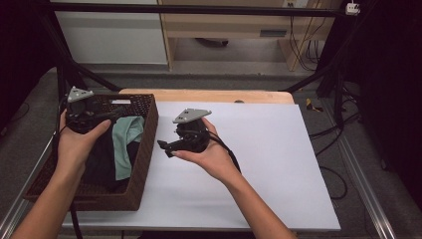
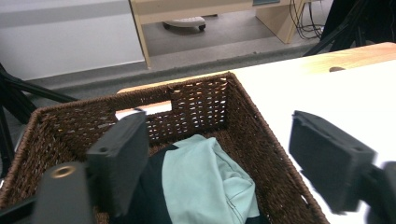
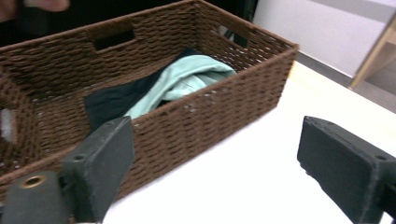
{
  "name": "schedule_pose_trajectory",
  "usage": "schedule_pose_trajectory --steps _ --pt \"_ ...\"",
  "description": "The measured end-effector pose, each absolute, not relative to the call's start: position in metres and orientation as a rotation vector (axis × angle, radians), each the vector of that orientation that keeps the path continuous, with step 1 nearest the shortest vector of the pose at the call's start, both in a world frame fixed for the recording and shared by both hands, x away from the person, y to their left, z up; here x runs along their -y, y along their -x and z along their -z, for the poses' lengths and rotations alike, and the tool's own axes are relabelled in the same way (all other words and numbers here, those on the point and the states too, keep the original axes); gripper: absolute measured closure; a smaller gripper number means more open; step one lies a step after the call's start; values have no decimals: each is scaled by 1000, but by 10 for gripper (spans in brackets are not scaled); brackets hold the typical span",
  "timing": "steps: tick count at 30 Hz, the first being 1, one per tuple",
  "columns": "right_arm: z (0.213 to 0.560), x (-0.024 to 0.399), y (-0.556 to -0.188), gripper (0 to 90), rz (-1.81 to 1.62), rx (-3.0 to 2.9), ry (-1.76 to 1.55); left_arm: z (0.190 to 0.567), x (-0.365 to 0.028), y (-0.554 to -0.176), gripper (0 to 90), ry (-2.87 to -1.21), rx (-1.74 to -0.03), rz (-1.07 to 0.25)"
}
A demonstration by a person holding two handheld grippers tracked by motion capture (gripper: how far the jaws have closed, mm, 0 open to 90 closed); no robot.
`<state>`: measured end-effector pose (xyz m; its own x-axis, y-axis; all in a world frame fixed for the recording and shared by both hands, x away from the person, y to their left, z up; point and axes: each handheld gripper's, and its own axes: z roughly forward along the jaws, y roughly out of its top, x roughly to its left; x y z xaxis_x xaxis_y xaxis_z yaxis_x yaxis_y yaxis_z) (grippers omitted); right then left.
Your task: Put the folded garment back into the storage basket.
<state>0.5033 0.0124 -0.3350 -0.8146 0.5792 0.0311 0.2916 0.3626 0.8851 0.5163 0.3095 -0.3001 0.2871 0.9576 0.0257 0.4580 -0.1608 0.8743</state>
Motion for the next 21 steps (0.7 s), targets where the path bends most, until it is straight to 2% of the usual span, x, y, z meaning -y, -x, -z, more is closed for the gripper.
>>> schedule_pose_trajectory --steps 9,17,21 --pt "340 7 -512 59 -1423 -2251 -853 303 -293 -501 57 -1724 -1241 -734" --pt "343 29 -517 46 -1444 -2173 -939 302 -281 -483 53 -1738 -1185 -748" --pt "345 42 -518 47 -1441 -2156 -955 305 -278 -474 53 -1746 -1180 -711"
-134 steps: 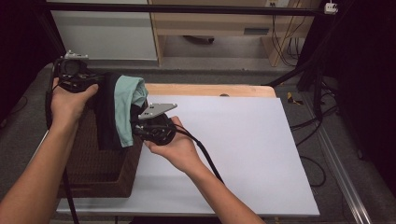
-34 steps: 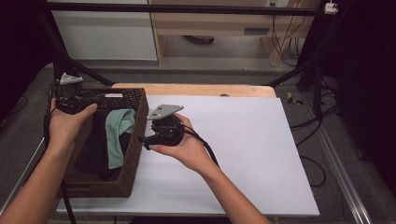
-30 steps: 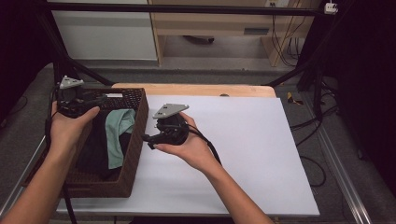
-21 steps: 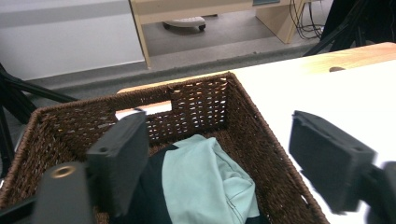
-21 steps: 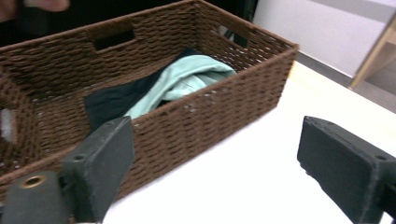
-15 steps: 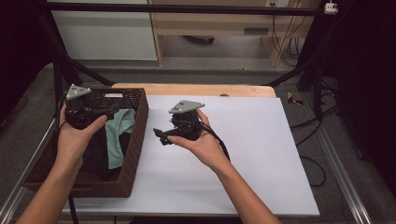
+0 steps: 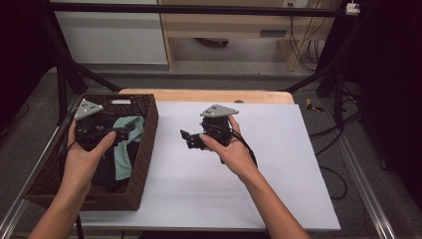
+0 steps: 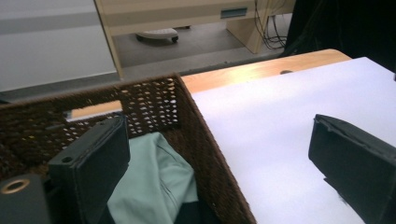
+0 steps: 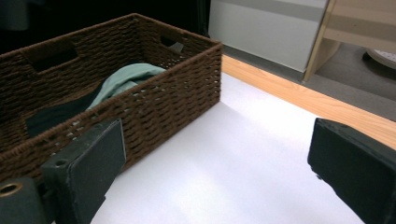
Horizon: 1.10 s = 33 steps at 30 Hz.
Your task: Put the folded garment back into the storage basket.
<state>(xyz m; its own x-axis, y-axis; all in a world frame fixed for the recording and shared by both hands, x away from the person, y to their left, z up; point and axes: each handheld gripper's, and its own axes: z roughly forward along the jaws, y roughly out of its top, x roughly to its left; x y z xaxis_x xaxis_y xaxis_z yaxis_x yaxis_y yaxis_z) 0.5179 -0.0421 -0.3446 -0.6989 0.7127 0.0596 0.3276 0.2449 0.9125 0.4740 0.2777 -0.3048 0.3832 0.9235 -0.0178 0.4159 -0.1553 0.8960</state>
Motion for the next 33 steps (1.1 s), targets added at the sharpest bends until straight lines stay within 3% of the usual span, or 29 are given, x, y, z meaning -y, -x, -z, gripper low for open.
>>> schedule_pose_trajectory --steps 33 --pt "346 160 -514 40 -1492 -1916 -1126 314 -282 -425 33 -1697 -1082 -725"
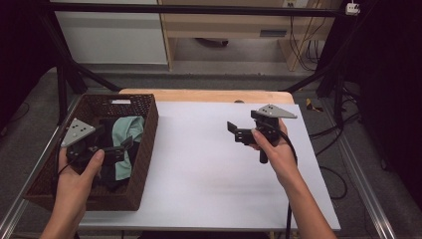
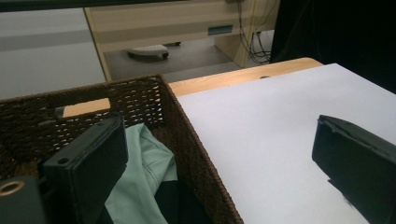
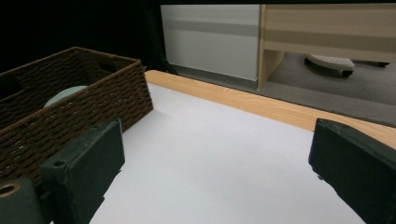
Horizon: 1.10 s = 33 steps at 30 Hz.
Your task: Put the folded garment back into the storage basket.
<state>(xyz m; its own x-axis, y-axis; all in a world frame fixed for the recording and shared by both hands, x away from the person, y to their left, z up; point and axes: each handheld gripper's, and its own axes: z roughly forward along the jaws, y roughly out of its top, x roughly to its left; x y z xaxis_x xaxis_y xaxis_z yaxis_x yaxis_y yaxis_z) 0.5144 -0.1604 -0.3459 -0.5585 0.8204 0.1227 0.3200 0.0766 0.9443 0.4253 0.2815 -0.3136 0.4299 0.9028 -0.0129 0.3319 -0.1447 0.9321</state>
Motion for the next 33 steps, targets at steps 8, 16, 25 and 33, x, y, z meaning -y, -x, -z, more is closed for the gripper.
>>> schedule_pose_trajectory --steps 8,16,25,33 --pt "352 181 -509 38 -1469 -1878 -1132 319 -286 -413 33 -1683 -1079 -710" --pt "360 200 -503 44 -1458 -1840 -1146 326 -289 -405 24 -1687 -1074 -721" --pt "368 220 -495 46 -1446 -1806 -1137 335 -295 -400 31 -1651 -1075 -735" --pt "368 240 -490 45 -1455 -1743 -1136 345 -295 -399 27 -1666 -1074 -708"
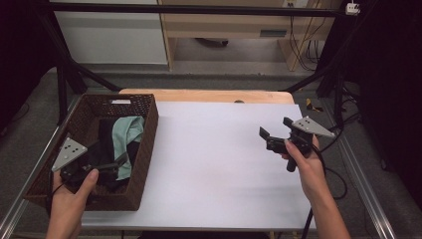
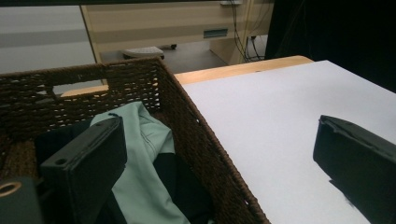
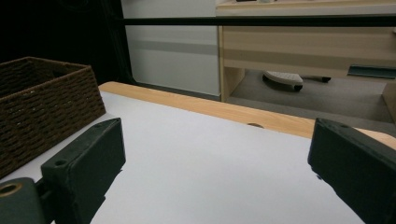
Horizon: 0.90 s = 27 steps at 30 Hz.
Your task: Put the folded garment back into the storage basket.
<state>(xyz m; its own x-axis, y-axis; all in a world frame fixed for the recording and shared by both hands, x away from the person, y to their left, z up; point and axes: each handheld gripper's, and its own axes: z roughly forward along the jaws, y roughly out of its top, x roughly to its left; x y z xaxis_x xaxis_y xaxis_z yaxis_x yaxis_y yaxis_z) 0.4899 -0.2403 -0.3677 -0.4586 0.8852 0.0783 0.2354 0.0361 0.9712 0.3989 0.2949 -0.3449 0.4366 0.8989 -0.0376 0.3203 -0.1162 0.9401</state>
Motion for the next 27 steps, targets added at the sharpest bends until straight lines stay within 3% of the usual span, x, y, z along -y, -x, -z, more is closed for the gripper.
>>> schedule_pose_trajectory --steps 27 --pt "391 271 -467 42 -1427 -1697 -1149 367 -294 -395 30 -1696 -1078 -674"
